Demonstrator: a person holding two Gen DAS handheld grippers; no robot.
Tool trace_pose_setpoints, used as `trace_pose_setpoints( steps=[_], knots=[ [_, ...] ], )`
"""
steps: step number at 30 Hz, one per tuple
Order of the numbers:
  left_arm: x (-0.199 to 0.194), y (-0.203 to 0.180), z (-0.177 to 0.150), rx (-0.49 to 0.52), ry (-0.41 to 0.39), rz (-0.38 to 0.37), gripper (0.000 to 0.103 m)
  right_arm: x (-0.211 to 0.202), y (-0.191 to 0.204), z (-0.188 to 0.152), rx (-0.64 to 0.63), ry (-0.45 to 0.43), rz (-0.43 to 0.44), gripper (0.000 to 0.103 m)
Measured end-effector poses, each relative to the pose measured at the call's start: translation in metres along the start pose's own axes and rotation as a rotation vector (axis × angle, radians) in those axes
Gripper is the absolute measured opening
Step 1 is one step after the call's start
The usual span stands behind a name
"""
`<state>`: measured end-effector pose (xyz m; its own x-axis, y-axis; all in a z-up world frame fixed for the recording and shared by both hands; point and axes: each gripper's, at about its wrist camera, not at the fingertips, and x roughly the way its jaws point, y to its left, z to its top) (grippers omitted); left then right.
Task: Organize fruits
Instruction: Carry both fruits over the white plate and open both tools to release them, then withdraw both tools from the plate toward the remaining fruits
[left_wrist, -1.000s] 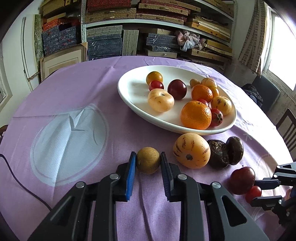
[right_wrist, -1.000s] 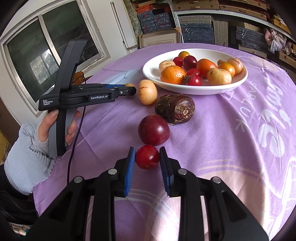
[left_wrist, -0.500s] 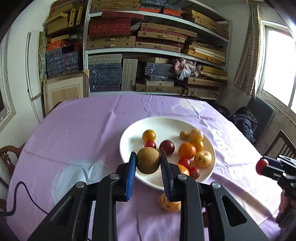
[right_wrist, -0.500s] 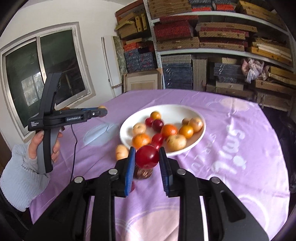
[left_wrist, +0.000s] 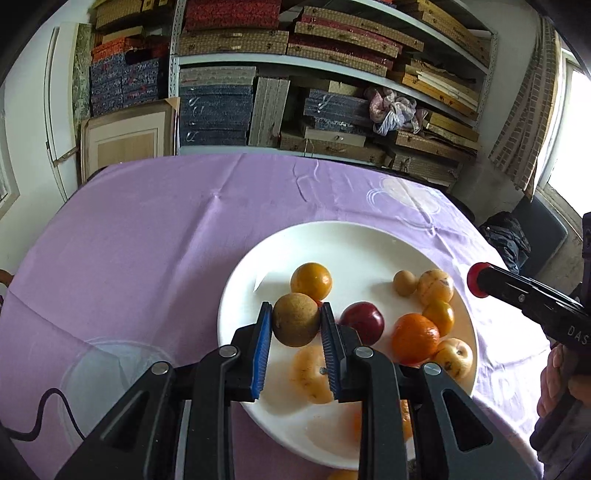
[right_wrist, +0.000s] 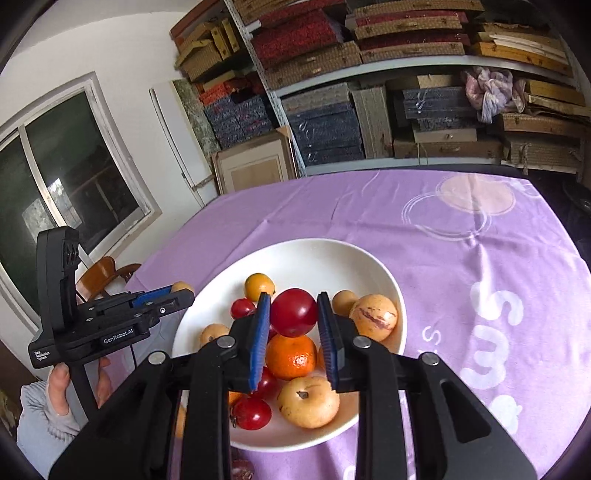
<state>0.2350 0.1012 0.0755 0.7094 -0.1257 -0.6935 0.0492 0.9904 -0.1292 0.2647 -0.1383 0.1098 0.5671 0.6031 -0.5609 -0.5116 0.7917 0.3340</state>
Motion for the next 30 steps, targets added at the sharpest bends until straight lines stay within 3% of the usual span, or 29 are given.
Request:
trace_pose_setpoints(
  steps=[8, 12, 15, 20, 21, 22, 23, 24, 26, 30],
  knots=[
    [0.036, 0.013, -0.001, 0.013, 0.035, 0.021, 0.026, 0.055, 0.012, 0.001, -0.091, 0.061, -0.051, 0.025],
    [0.042, 0.017, -0.004, 0.005, 0.039, 0.024, 0.026, 0.061, 0.013, -0.002, -0.100, 0.063, -0.049, 0.041],
    [0.034, 0.018, -0.004, -0.002, 0.027, 0.025, 0.026, 0.048, 0.010, -0.001, -0.073, 0.036, -0.037, 0.041],
    [-0.005, 0.022, -0.008, -0.020, -0.011, 0.019, 0.026, -0.008, 0.013, 0.001, -0.041, -0.034, 0.006, 0.041],
    [-0.014, 0.021, -0.011, -0.021, -0.018, 0.019, 0.026, -0.023, 0.016, -0.002, -0.032, -0.051, 0.018, 0.049],
    [-0.025, 0.021, -0.017, -0.022, -0.025, 0.015, 0.029, -0.039, 0.017, -0.006, -0.022, -0.069, 0.026, 0.058],
    [-0.034, 0.020, -0.022, -0.024, -0.027, 0.010, 0.039, -0.055, 0.019, -0.012, -0.012, -0.093, 0.030, 0.083],
    [-0.043, 0.018, -0.029, -0.026, -0.031, 0.005, 0.046, -0.072, 0.022, -0.022, -0.003, -0.127, 0.033, 0.098],
    [-0.060, 0.013, -0.046, -0.020, -0.045, 0.006, 0.077, -0.095, 0.031, -0.046, -0.014, -0.142, 0.056, 0.098],
    [-0.079, -0.002, -0.086, 0.017, -0.037, 0.013, 0.089, -0.113, 0.049, -0.099, -0.073, -0.102, 0.044, 0.099]
  ],
)
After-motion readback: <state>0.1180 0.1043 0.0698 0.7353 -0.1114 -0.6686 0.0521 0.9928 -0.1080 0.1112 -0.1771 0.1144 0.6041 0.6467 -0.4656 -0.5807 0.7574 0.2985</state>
